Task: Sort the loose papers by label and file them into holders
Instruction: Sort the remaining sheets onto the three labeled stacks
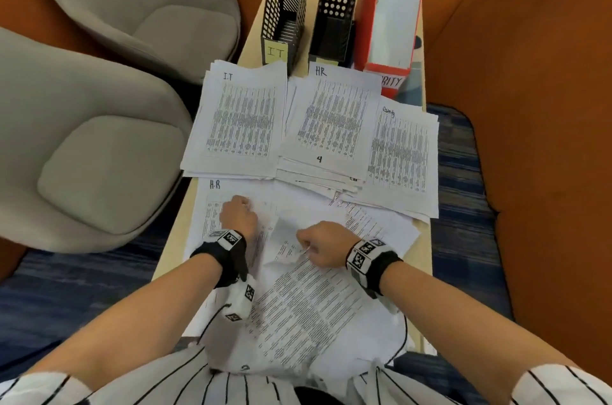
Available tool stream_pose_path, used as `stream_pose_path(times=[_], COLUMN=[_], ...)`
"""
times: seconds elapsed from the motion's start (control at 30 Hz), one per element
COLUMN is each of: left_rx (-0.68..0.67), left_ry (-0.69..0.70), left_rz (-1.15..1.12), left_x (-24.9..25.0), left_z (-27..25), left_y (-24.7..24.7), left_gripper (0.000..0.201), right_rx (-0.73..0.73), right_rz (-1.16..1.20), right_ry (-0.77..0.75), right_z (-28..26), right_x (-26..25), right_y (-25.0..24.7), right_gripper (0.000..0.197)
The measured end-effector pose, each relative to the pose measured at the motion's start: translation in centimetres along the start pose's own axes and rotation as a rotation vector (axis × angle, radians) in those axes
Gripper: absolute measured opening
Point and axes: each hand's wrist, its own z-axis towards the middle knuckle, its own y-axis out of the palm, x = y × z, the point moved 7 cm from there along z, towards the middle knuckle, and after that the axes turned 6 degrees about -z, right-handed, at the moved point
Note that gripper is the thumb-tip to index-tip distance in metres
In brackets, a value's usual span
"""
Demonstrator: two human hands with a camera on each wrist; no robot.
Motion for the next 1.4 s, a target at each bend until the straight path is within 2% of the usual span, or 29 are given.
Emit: stream_pose_path(times=[0.07, 0.13, 0.23, 0.33, 0.4, 0.5, 0.53, 0.57, 0.67, 0.7, 0.73, 0.8, 0.87, 0.9, 0.93, 1.0, 1.03, 1.07, 1.1, 1.17, 1.23, 1.33, 1.4], left_rx=[-0.074, -0.094, -0.127, -0.192, -0.268, -0.365, -0.379, -0.386, -0.365, -0.353, -0.365, -0.465, -0.473, -0.426, -0.383, -0.354, -0.376, -0.415, -0.477, -0.594, -0.617, -0.506, -0.467], left_ry=[-0.027, 0.034, 0.111, 0.142, 0.148, 0.137, 0.147, 0.160, 0.107, 0.117, 0.162, 0.276, 0.236, 0.173, 0.112, -0.006, -0.040, -0.053, -0.041, 0.036, 0.089, 0.098, 0.100], left_rz=[0.032, -0.017, -0.068, -0.046, -0.071, -0.186, -0.233, -0.291, -0.517, -0.543, -0.485, -0.199, -0.038, -0.101, -0.211, -0.484, -0.556, -0.581, -0.536, -0.330, -0.197, -0.244, -0.254], left_x=[-0.5, -0.2, 0.8, 1.6, 1.9, 3.1, 3.8, 4.5, 6.1, 6.3, 6.5, 6.1, 4.5, 3.8, 3.4, 2.7, 2.7, 3.0, 3.4, 4.2, 4.6, 5.9, 6.5], left_z=[0.2, 0.1, -0.5, -1.0, -1.6, -3.0, -3.4, -3.7, -4.3, -4.2, -4.1, -3.7, -3.6, -3.3, -3.3, -3.1, -3.2, -3.6, -4.0, -4.9, -5.0, -4.9, -5.0], left_y=[0.1, 0.3, 0.5, 1.1, 1.6, 1.7, 1.7, 1.6, 0.6, 0.2, -0.1, 0.5, 0.6, 0.1, -0.6, -1.7, -2.0, -2.0, -1.6, -0.3, 0.8, 0.6, -0.4], left_gripper=[0.046, 0.053, 0.047, 0.030, 0.023, 0.029, 0.030, 0.029, 0.035, 0.038, 0.038, 0.039, 0.029, 0.020, 0.012, 0.015, 0.020, 0.023, 0.024, 0.030, 0.035, 0.019, 0.031], right_rx=[-0.007, -0.011, 0.054, 0.173, 0.237, 0.345, 0.376, 0.370, 0.219, 0.200, 0.213, 0.306, 0.455, 0.514, 0.502, 0.260, 0.113, 0.022, 0.003, 0.046, 0.102, 0.261, 0.352], right_rz=[-0.035, -0.067, -0.143, -0.180, -0.124, 0.183, 0.276, 0.317, 0.270, 0.240, 0.226, 0.323, 0.472, 0.499, 0.493, 0.340, 0.243, 0.182, 0.184, 0.269, 0.279, 0.100, -0.069], right_ry=[-0.075, -0.105, -0.142, -0.181, -0.088, 0.185, 0.241, 0.276, 0.295, 0.297, 0.298, 0.268, 0.244, 0.273, 0.339, 0.456, 0.463, 0.451, 0.420, 0.338, 0.256, 0.185, 0.194], right_z=[-0.6, -0.9, -0.5, 0.0, 0.3, 1.0, 1.3, 1.9, 3.0, 3.1, 3.1, 3.0, 2.6, 2.3, 2.1, 1.9, 1.8, 1.6, 1.6, 2.0, 2.6, 2.7, 2.1], right_x=[-1.1, -1.6, -1.3, -1.0, -0.4, 2.3, 3.0, 3.7, 4.4, 4.4, 4.5, 4.5, 4.7, 5.6, 6.7, 8.7, 9.1, 9.2, 8.7, 6.9, 4.9, 3.9, 4.8], right_y=[0.9, 1.4, 1.6, 0.9, -1.0, -3.6, -4.2, -4.6, -5.7, -6.4, -7.3, -9.5, -11.4, -11.8, -11.6, -9.3, -8.0, -7.0, -6.5, -6.4, -7.4, -10.0, -11.4], right_gripper=[0.013, 0.017, 0.024, 0.037, 0.049, 0.076, 0.078, 0.072, 0.027, 0.020, 0.016, 0.010, 0.021, 0.031, 0.044, 0.069, 0.069, 0.057, 0.042, 0.032, 0.039, 0.042, 0.040])
